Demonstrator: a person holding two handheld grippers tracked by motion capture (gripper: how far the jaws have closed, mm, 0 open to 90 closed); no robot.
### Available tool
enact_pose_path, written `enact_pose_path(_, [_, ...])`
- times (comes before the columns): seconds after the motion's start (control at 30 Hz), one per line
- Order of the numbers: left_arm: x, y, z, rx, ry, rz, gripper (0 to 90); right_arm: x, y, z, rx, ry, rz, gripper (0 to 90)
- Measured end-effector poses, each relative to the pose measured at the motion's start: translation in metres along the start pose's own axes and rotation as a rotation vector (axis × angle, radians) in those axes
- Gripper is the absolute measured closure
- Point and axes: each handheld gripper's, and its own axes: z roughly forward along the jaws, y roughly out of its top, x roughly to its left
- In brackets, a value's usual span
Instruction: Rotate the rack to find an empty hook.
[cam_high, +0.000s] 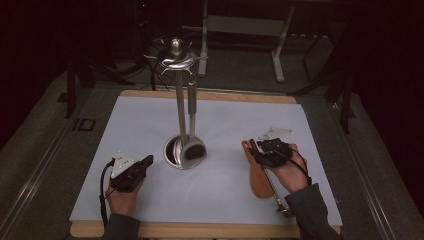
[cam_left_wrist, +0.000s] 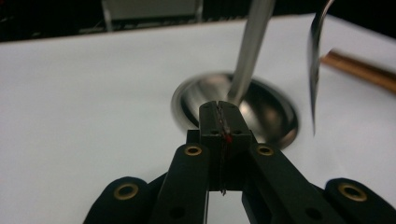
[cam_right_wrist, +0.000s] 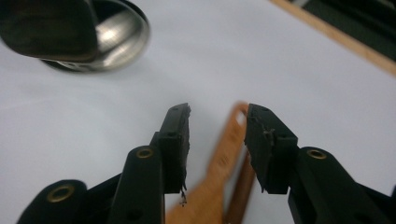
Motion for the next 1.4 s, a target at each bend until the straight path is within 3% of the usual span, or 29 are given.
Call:
enact_pose_path(0.1, [-0.004,0.014,-0.008,-0.066,-0.018,-0.007,89.9,-0.010,-0.014,-0.001,0.002,-0.014,0.031,59.1])
enact_pose_path(0.17, [-0.006,0.017,-0.010,-0.083,-0.021,-0.008,89.9,-0.015,-0.021,0.000,0.009,-0.026,0.045,59.1])
enact_pose_path(0.2, [-0.008,0.027,-0.013,-0.129,-0.027,-0.013,89.9,-0.022,-0.033,0.005,0.029,-0.041,0.067,58.9])
enact_pose_path(0.3, [-0.013,0.044,-0.019,-0.206,-0.038,-0.024,89.9,-0.029,-0.050,0.011,0.054,-0.058,0.099,58.5])
enact_pose_path(0.37, [-0.014,0.049,-0.020,-0.224,-0.039,-0.025,89.9,-0.032,-0.057,0.012,0.058,-0.063,0.110,58.1])
enact_pose_path(0.43, [-0.020,0.065,-0.023,-0.287,-0.046,-0.005,89.8,-0.038,-0.073,0.014,0.062,-0.083,0.137,57.5])
enact_pose_path(0.7, [-0.031,0.101,-0.029,-0.444,-0.049,-0.003,89.8,-0.050,-0.109,0.010,0.010,-0.104,0.262,56.3])
enact_pose_path(0.77, [-0.033,0.109,-0.029,-0.477,-0.056,-0.009,89.8,-0.055,-0.113,0.011,0.029,-0.117,0.275,56.0])
enact_pose_path(0.9, [-0.038,0.119,-0.026,-0.508,-0.057,0.004,89.8,-0.058,-0.120,0.009,0.012,-0.119,0.306,55.5])
enact_pose_path(1.13, [-0.055,0.144,-0.025,-0.628,-0.077,0.008,89.8,-0.058,-0.128,0.007,0.008,-0.120,0.335,53.9])
enact_pose_path(1.4, [-0.068,0.173,-0.025,-0.699,-0.062,0.061,89.6,-0.062,-0.132,0.003,-0.004,-0.129,0.359,53.5])
